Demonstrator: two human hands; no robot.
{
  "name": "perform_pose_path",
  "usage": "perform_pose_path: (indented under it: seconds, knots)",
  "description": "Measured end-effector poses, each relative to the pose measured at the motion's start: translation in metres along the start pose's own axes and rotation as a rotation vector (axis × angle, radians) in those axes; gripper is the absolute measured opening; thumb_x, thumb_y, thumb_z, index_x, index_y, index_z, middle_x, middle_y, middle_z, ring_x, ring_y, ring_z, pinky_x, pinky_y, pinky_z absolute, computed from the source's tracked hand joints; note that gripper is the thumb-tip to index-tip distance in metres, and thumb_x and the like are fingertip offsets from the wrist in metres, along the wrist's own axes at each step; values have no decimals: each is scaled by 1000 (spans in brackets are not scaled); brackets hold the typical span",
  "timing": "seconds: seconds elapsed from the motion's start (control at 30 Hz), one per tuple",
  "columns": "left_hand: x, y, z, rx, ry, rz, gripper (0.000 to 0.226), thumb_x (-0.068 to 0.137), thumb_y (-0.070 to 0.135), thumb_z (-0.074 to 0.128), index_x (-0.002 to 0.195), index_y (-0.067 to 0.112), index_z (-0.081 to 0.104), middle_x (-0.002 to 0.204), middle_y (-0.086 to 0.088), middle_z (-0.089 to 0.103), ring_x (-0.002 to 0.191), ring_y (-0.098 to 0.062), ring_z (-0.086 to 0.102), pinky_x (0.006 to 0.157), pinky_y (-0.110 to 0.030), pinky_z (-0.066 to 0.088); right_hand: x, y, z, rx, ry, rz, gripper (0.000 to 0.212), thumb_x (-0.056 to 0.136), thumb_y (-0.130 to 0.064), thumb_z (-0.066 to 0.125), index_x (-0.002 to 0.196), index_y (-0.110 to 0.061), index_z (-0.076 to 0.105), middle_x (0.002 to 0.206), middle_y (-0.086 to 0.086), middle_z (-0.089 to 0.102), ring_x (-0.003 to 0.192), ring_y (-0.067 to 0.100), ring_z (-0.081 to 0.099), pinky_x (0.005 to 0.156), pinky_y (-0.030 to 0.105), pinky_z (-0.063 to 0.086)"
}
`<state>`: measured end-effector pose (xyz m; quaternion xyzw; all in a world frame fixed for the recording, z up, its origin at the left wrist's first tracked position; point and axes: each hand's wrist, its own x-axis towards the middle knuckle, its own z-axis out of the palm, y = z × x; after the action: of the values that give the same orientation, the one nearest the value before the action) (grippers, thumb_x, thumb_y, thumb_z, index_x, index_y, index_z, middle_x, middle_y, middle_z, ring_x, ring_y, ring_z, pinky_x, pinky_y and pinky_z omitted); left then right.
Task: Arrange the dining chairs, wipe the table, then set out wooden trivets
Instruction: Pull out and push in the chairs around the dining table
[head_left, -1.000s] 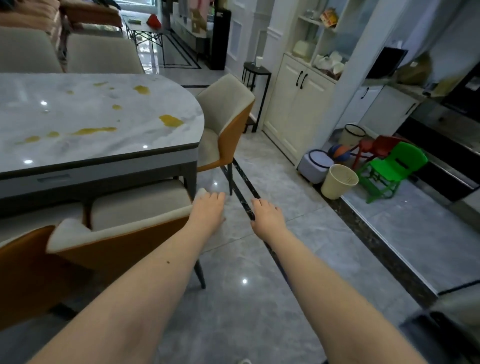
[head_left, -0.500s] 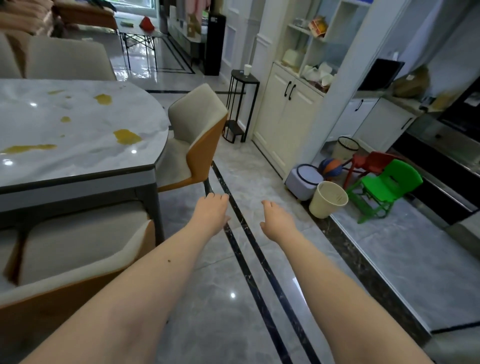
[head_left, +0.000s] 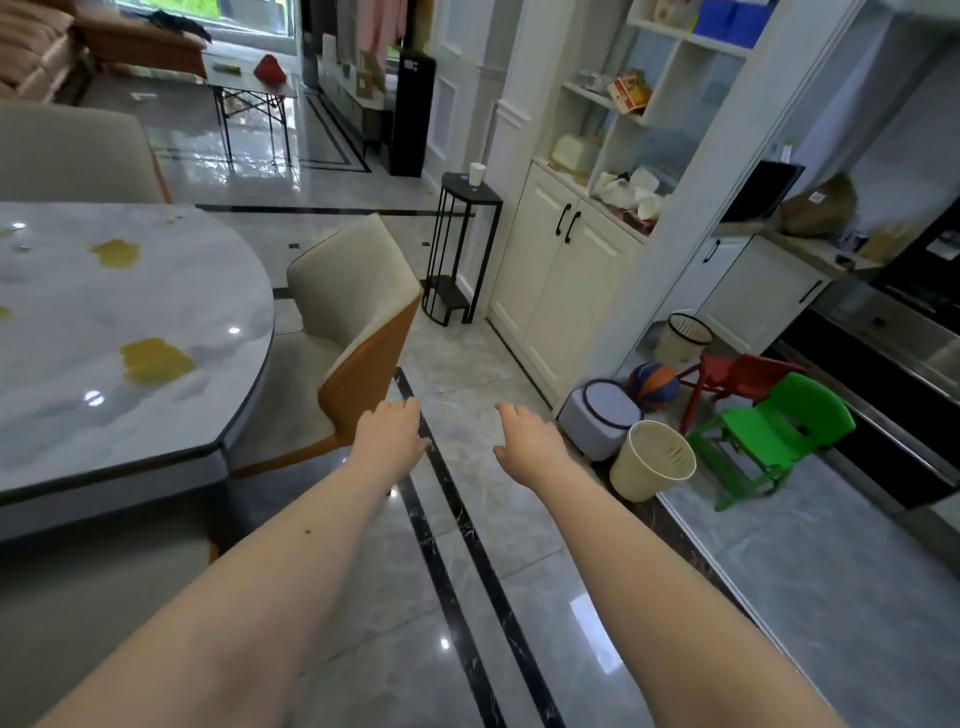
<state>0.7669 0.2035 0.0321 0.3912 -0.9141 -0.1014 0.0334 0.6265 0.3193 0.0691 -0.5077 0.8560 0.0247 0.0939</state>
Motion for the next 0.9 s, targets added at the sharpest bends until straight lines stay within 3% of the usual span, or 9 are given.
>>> perform_pose_path:
  seconds: [0.23, 0.47, 0.7, 0.9]
  knots:
    - [110, 9, 10, 38, 28, -31, 49, 91, 42, 53, 130, 14, 42, 124, -7, 54, 114, -24, 50, 89, -35, 44, 103, 37, -9, 50, -55, -50, 57, 97, -20, 49, 147, -14, 24, 148, 9, 35, 131, 27, 40, 102, 37, 35]
    - [232, 27, 24, 44, 145, -116, 33, 92, 38, 53, 115, 15, 49, 114, -4, 57, 105, -20, 52, 87, -31, 46, 242, 90, -29, 13, -84, -201, 61, 95, -22, 54, 147, -12, 24, 147, 11, 36, 130, 30, 41, 104, 40, 38]
    - [341, 43, 12, -73, 308, -319, 29, 90, 33, 57, 113, 16, 52, 109, 0, 58, 101, -15, 55, 88, -29, 46, 380, 132, -86, -12, -151, -368, 65, 94, -22, 55, 150, -14, 21, 151, 10, 30, 132, 29, 39, 104, 37, 37]
    - [404, 16, 5, 14, 348, -570, 36, 87, 36, 59, 114, 14, 50, 114, -5, 57, 104, -20, 55, 88, -33, 45, 471, 112, -105, 12, -160, -510, 66, 93, -20, 57, 149, -15, 22, 150, 10, 33, 133, 28, 39, 107, 37, 37]
